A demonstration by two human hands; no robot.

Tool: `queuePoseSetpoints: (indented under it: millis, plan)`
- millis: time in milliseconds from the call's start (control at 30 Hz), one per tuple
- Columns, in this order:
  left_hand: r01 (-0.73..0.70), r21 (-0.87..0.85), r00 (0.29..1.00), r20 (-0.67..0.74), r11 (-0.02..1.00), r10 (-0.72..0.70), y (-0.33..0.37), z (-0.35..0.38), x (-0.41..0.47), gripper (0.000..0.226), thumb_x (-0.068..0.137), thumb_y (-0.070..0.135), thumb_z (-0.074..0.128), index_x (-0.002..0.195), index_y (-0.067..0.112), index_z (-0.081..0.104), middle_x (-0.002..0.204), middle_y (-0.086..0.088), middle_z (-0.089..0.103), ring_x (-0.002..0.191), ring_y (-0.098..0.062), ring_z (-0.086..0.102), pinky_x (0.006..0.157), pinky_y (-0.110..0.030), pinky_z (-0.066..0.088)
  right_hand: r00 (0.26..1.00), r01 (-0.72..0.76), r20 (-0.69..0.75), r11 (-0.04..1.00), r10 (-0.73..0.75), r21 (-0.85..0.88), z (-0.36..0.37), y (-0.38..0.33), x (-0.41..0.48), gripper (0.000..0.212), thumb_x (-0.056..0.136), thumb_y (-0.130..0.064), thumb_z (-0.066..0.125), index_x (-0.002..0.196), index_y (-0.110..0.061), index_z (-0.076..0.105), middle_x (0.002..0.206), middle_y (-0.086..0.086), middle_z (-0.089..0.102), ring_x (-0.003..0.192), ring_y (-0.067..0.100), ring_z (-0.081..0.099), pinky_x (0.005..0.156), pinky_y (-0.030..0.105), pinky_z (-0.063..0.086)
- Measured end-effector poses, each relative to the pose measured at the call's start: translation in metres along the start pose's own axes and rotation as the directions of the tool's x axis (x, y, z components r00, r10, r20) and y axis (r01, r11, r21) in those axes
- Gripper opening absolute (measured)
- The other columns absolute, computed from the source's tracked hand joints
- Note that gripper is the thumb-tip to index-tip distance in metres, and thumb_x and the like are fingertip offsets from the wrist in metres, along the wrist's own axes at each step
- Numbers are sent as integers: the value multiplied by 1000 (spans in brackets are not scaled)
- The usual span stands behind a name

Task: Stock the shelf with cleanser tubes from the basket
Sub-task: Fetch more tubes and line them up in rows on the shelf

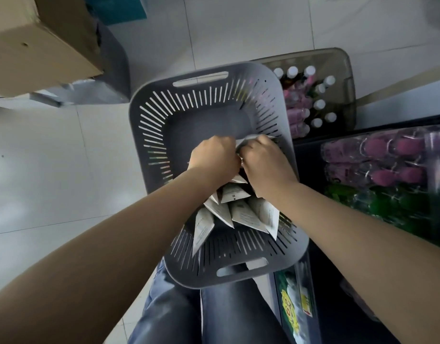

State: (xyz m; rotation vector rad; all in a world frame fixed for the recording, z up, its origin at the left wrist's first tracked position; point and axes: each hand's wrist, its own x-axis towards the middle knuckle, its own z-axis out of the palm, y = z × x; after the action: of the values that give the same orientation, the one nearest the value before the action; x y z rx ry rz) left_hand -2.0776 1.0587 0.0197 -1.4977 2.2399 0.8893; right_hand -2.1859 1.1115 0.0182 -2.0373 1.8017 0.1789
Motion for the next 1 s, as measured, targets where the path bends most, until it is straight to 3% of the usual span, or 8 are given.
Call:
queuePoseSetpoints:
  millis: [100, 167, 233, 433, 600, 767, 867, 1000]
  plan:
    - [-15, 11, 1000, -14, 1000, 15, -2, 4, 3, 17, 87, 15, 49, 99, 11, 60, 96, -12, 64, 89, -36, 60, 63, -32, 37, 996, -49, -77, 997, 54, 66, 7, 0, 2, 13, 70, 7, 67, 76, -6, 68, 76, 11, 69, 78, 30, 57, 72, 37, 52]
    - [-11, 20, 1000, -25, 1000, 12, -5, 6, 4, 17, 86, 10, 49, 98, 10, 60, 95, -13, 64, 88, -36, 60, 62, -33, 38, 995, -60, -76, 994, 66, 86, 7, -1, 2, 15, 64, 8, 72, 71, -5, 68, 70, 11, 68, 74, 31, 58, 69, 36, 52]
    - [-8, 30, 999, -47, 1000, 9, -8, 8, 6, 19, 86, 9, 48, 100, 10, 62, 94, -13, 64, 87, -37, 61, 62, -34, 40, 994, -63, -83, 993, 71, 99, 6, -1, 1, 15, 62, 8, 73, 71, -3, 68, 72, 12, 68, 76, 31, 59, 71, 35, 51]
    - [-10, 80, 996, -88, 997, 17, -13, 3, 12, 24, 86, 4, 50, 103, 11, 66, 96, -14, 65, 89, -37, 61, 64, -34, 43, 993, -99, -52, 985, 107, 144, 4, 1, 1, 21, 85, 3, 53, 98, -2, 68, 102, 12, 67, 104, 28, 51, 92, 34, 41]
    - [-31, 96, 991, -123, 995, 43, -20, -14, 10, 23, 86, 4, 48, 101, 11, 65, 93, -14, 65, 87, -37, 60, 65, -35, 44, 984, -165, -41, 970, 175, 180, -9, -3, -2, 14, 86, -1, 55, 94, -3, 66, 97, 11, 65, 102, 26, 54, 80, 35, 46]
    - [-87, 99, 979, -174, 991, 103, -21, -43, -2, 20, 89, 9, 49, 102, 11, 64, 94, -16, 66, 89, -39, 61, 74, -42, 52, 977, -207, -21, 962, 214, 177, -30, -7, -8, 14, 83, 2, 54, 84, -9, 63, 90, 7, 63, 86, 28, 61, 64, 32, 44]
    - [-148, 125, 964, -204, 981, 172, -18, -70, -18, 17, 87, 7, 48, 94, 9, 63, 90, -17, 66, 81, -37, 60, 64, -36, 44, 976, -208, -42, 968, 215, 137, -54, -16, -20, 17, 83, 4, 54, 82, -10, 62, 87, 6, 62, 79, 28, 60, 58, 30, 37]
    - [-230, 213, 935, -223, 950, 276, -11, -109, -47, 15, 88, 11, 50, 93, 14, 64, 91, -14, 67, 76, -34, 58, 61, -33, 36, 963, -234, -100, 962, 250, 143, -88, -31, -43, 18, 84, 3, 53, 81, -11, 64, 85, 6, 62, 74, 28, 60, 60, 35, 51]
